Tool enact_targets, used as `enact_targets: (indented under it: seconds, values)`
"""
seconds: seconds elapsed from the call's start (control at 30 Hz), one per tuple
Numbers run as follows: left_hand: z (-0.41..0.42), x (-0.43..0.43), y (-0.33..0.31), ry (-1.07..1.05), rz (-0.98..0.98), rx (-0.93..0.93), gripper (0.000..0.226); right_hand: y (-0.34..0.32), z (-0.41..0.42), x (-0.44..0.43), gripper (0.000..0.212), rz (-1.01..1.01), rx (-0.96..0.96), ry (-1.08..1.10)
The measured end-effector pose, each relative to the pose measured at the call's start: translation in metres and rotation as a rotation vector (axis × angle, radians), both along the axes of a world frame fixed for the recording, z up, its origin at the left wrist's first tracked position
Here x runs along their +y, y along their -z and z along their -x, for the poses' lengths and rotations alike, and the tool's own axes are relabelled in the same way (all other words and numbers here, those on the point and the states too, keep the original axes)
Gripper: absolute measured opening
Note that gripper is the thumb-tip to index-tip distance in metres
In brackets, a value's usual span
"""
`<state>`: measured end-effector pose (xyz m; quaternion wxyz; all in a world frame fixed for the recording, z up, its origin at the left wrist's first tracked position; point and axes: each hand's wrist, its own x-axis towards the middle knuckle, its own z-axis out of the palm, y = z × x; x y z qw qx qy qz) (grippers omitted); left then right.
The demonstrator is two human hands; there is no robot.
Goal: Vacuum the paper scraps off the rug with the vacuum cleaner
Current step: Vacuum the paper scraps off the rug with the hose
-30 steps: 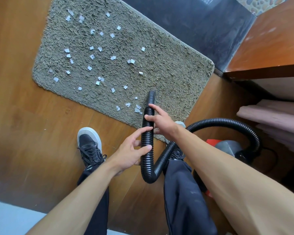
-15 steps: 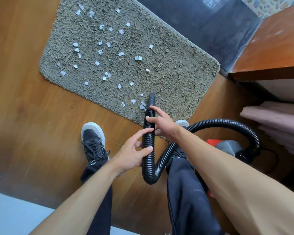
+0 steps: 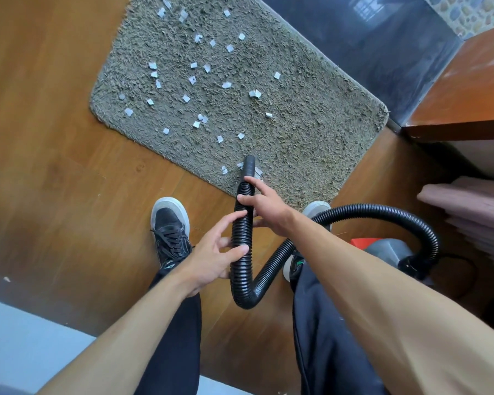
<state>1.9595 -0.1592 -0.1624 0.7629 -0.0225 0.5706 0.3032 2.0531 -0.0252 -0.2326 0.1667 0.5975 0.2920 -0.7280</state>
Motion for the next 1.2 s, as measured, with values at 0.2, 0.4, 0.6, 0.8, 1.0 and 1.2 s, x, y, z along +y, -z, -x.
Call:
enact_targets:
  seconds: [0.2, 0.4, 0.6, 0.8, 1.0, 1.2]
  values:
    - [0.002, -0.013, -0.004, -0.011, 0.008, -0.018, 0.059, -0.003, 0.004, -0.012, 0.057, 0.014, -0.024, -0.010]
    - [0.005, -0.024, -0.006, -0.042, 0.023, -0.033, 0.058, -0.007, 0.012, -0.019, 0.057, 0.018, -0.022, -0.073]
    - [0.011, -0.034, -0.006, -0.068, 0.040, -0.022, 0.060, -0.006, 0.025, -0.026, 0.058, 0.036, -0.005, -0.164]
    - [0.010, -0.043, -0.009, -0.107, 0.058, -0.022, 0.059, -0.003, 0.031, -0.034, 0.058, 0.043, 0.019, -0.227]
    - [0.014, -0.049, -0.011, -0.063, 0.060, -0.005, 0.058, -0.006, 0.027, -0.045, 0.058, 0.044, 0.009, -0.137]
    - [0.007, -0.040, -0.008, 0.003, 0.057, -0.017, 0.059, -0.005, 0.009, -0.046, 0.059, 0.001, -0.028, -0.009]
